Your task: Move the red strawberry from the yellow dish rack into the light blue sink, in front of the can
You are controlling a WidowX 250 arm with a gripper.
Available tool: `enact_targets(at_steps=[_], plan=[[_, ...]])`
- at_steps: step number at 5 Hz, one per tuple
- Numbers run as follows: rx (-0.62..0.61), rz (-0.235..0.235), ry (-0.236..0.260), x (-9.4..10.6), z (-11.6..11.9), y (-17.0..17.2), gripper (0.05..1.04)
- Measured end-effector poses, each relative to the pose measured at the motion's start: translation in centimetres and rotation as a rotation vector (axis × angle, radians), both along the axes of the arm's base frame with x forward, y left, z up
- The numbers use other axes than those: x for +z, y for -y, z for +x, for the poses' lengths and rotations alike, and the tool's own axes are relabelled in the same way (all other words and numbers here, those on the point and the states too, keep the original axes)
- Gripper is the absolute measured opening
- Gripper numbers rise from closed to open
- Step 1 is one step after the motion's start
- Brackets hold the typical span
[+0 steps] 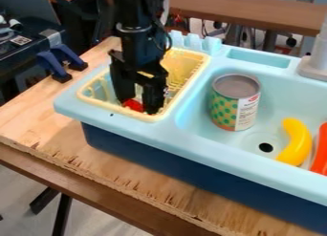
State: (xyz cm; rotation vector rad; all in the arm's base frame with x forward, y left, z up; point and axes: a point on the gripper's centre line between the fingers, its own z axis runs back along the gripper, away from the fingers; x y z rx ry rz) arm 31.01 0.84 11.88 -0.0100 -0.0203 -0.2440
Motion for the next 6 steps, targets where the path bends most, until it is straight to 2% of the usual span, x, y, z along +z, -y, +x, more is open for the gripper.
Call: enact_targets(at_steps=[1,2,3,4,5,6], plan=[[0.012,0.021,-0.074,-1.6,-0.3,-0.5,0.996],[0.034,0.039,-0.081,-1.5,-0.4,-1.3,0.997],[0.054,0.039,-0.087,-1.9,-0.3,-1.4,0.949],[0.05,0.037,-0.089,-2.1,-0.5,-0.9,0.834],[0.088,0.012,-0.022,0.1,-1.5,-0.9,0.833],[0.169,-0.008,0.095,5.1,-3.7,-1.3,0.833]])
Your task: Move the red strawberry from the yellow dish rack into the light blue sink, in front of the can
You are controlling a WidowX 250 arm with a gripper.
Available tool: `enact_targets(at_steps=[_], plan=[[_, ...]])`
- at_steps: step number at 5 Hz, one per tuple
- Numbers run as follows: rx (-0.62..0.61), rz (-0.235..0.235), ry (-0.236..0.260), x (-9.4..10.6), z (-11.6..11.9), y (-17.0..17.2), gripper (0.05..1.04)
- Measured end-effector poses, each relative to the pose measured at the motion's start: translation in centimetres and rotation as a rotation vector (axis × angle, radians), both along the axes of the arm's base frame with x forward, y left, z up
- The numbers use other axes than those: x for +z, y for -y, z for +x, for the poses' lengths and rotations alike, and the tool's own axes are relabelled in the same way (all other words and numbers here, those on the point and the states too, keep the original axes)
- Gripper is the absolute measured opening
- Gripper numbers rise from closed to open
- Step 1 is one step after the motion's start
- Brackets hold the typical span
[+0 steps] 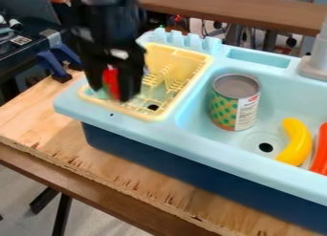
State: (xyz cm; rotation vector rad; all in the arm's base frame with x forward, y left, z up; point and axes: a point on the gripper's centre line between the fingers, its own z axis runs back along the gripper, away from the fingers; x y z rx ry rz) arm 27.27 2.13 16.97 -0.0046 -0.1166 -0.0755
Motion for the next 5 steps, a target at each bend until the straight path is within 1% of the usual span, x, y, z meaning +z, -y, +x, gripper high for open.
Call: enact_targets(at_steps=[1,2,3,4,5], plan=[[0.115,-0.018,0.14,4.0,-1.3,-0.4,0.832],[0.073,0.014,0.183,5.7,-0.6,1.9,0.832],[0.055,-0.022,0.169,3.4,1.8,5.6,0.833],[0.026,0.058,0.167,2.3,3.6,8.4,0.832],[0.042,0.065,0.203,1.4,4.1,10.4,0.833]])
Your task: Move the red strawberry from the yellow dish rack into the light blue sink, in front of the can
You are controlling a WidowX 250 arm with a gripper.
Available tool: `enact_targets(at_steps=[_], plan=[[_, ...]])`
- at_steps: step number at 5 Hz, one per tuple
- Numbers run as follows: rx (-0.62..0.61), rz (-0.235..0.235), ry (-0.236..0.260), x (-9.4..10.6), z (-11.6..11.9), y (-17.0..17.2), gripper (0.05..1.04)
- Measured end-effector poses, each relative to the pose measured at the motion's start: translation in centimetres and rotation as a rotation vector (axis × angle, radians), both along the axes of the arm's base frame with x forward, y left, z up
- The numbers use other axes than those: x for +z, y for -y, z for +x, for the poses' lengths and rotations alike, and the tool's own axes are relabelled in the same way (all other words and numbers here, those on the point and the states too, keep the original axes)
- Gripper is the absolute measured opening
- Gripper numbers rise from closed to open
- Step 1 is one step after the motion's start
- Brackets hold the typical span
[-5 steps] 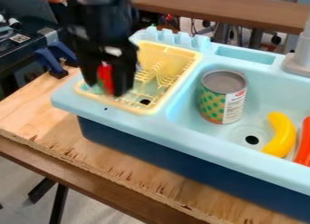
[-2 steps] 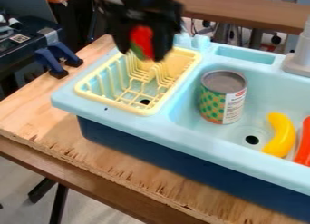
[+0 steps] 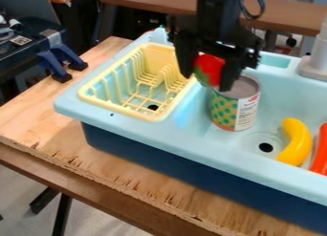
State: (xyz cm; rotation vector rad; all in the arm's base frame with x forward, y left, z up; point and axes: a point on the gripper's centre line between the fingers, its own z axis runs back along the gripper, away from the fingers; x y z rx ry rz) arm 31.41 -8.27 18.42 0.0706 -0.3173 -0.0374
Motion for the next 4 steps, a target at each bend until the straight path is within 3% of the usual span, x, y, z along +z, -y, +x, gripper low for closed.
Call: enact_targets(at_steps=[2,3,4], plan=[[0.014,-0.035,-0.074,-2.3,-2.0,1.4,0.833],[0.04,-0.075,-0.097,-2.9,-2.7,0.3,0.832],[0.02,-0.043,-0.107,-3.3,-2.3,0.2,0.832]])
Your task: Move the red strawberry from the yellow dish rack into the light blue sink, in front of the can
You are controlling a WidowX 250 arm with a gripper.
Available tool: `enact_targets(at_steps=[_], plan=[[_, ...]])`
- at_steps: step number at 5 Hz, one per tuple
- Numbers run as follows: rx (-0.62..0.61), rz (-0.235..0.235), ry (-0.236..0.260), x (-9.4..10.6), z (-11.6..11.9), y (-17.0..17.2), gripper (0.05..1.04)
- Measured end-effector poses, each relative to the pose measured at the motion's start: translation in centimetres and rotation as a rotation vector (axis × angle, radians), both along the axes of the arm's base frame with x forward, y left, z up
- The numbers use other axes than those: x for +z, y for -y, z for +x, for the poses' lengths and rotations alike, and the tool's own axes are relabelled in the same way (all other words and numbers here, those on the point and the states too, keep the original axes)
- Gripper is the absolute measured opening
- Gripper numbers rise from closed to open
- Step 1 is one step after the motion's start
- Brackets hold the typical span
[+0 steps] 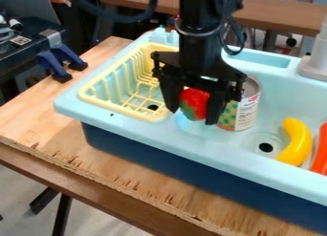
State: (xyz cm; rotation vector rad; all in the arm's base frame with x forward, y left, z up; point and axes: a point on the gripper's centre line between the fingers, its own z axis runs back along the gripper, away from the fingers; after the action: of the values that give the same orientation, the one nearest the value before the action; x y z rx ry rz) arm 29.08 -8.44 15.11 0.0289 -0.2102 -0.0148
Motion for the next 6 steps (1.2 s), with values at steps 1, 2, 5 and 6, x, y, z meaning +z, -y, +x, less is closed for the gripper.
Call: enact_targets(at_steps=[1,2,5,6], plan=[[-0.017,0.023,0.0,-0.5,0.8,0.8,0.833],[-0.027,0.031,0.016,-0.5,1.8,1.4,0.832],[-0.011,0.055,-0.032,-2.7,1.7,0.6,0.832],[-0.003,0.06,-0.047,-3.8,2.1,0.1,0.831]])
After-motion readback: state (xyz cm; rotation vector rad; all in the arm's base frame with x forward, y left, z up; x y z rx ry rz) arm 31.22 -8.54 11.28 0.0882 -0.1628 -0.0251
